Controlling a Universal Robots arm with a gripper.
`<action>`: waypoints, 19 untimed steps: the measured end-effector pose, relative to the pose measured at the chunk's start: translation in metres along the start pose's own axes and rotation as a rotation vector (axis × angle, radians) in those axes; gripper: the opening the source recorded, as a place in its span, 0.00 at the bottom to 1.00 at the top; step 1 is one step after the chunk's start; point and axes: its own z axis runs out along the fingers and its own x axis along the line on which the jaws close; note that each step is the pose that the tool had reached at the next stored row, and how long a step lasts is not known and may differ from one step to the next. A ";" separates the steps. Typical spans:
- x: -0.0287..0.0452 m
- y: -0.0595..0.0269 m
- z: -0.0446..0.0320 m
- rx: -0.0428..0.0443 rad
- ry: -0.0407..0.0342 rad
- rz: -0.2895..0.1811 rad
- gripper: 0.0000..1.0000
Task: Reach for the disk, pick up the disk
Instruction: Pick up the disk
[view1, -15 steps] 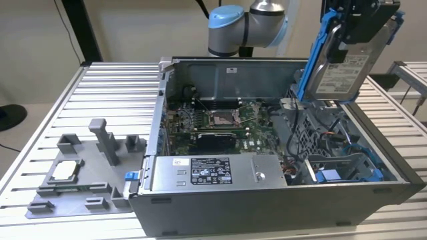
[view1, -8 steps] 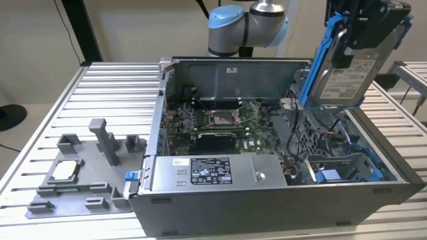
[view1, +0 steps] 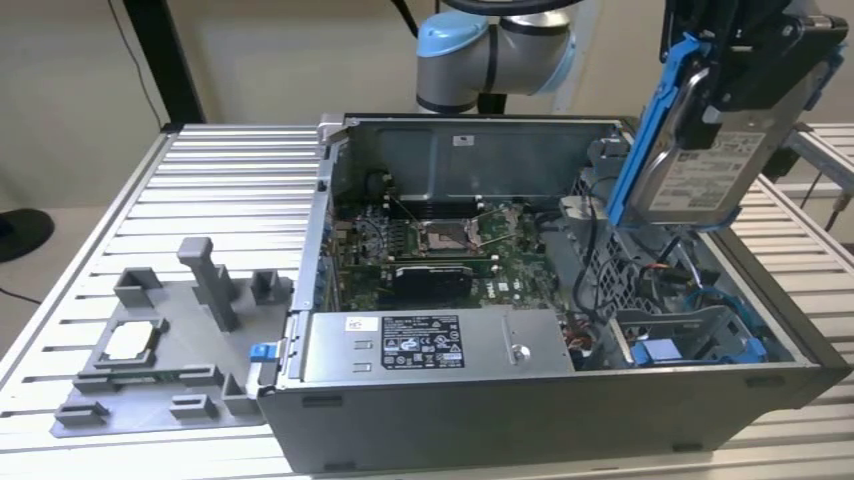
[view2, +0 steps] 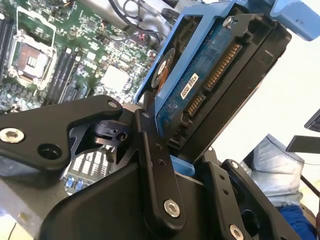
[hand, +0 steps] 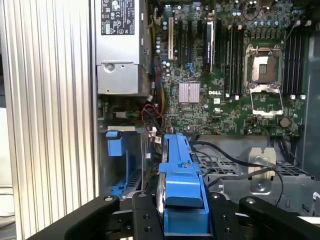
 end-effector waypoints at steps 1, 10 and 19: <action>0.0023 -0.0001 0.0001 -0.0001 0.0001 0.000 0.00; 0.0248 -0.0009 0.0015 -0.0012 0.0001 -0.002 0.00; 0.0504 -0.0016 0.0031 -0.0026 0.0000 -0.003 0.00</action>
